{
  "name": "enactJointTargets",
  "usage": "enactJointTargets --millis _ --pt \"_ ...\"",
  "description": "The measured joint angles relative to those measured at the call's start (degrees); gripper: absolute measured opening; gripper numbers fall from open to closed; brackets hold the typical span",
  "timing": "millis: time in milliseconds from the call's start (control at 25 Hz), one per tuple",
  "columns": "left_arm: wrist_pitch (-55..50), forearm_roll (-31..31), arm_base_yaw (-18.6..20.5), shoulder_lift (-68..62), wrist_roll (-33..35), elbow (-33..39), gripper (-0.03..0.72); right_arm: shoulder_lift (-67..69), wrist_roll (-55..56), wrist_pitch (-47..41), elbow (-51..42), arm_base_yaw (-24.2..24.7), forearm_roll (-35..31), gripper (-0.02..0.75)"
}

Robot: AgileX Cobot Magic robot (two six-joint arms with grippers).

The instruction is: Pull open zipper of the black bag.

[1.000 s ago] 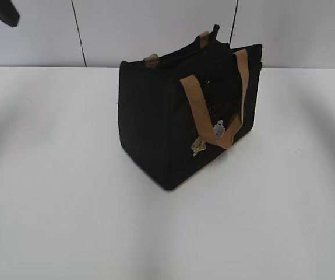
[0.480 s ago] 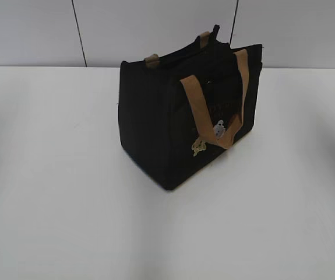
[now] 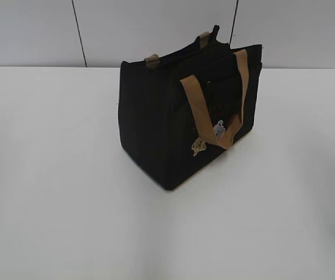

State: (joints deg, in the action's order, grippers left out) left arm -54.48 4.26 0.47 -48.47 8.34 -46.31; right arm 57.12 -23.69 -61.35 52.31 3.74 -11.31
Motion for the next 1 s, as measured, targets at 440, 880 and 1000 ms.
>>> enactJointTargets --millis 440,880,1000 --pt "-3.0 3.3 0.0 28.9 1.9 11.8 0.472 -22.3 0.2 3.1 -22.5 0.0 -0.6 0.396" --pt "-7.0 6.0 0.0 44.2 3.0 14.7 0.466 -39.8 0.0 -1.1 -25.0 0.0 -1.8 0.396" --pt "-7.1 5.6 0.0 47.2 3.0 14.7 0.432 -45.5 0.0 -1.6 -25.1 0.0 -1.8 0.396"
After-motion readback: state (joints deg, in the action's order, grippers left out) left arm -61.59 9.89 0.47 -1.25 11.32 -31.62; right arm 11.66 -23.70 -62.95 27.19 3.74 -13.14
